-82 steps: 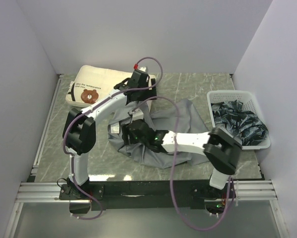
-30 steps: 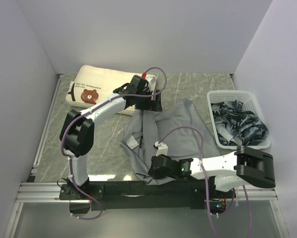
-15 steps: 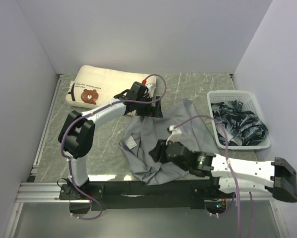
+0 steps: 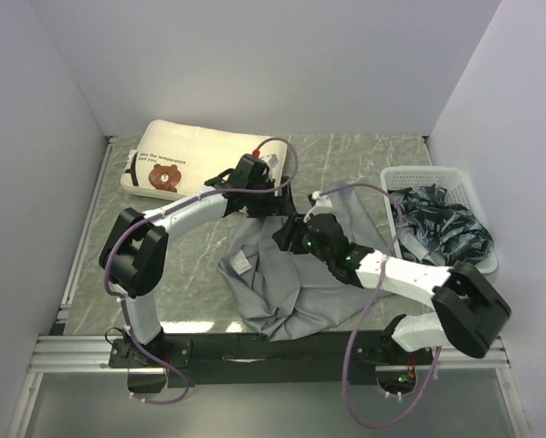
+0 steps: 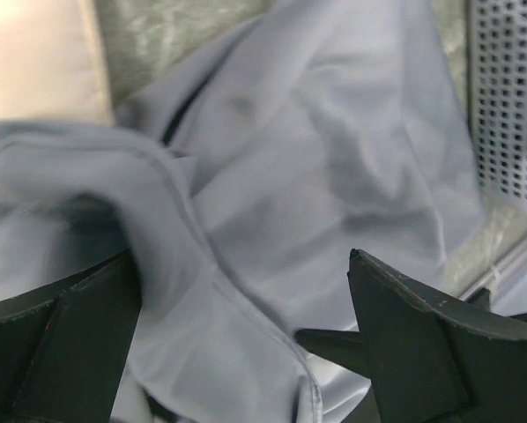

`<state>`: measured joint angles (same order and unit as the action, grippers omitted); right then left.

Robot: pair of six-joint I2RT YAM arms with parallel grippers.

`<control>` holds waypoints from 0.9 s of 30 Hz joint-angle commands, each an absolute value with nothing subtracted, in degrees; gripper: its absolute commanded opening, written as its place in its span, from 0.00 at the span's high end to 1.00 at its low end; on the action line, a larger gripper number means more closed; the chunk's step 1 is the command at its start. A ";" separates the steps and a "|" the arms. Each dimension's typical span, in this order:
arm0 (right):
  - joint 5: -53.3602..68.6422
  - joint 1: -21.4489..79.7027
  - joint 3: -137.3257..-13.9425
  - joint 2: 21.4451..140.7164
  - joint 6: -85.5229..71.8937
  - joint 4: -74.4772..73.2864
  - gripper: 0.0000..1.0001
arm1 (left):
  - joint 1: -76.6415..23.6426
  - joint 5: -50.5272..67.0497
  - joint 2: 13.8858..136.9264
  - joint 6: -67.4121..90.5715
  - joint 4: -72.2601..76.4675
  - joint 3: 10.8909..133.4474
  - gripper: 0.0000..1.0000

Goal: Put the pillow into the pillowcase

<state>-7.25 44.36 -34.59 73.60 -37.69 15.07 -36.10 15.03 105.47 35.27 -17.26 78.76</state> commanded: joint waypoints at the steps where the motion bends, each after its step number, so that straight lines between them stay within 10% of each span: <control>1: -3.52 43.42 -38.32 79.43 -36.83 25.22 0.41 | -36.21 9.23 101.69 36.48 -19.86 79.11 0.01; 27: -0.89 35.16 -54.39 97.64 -34.81 18.20 0.34 | -32.79 -9.75 95.88 33.67 -32.78 87.77 0.01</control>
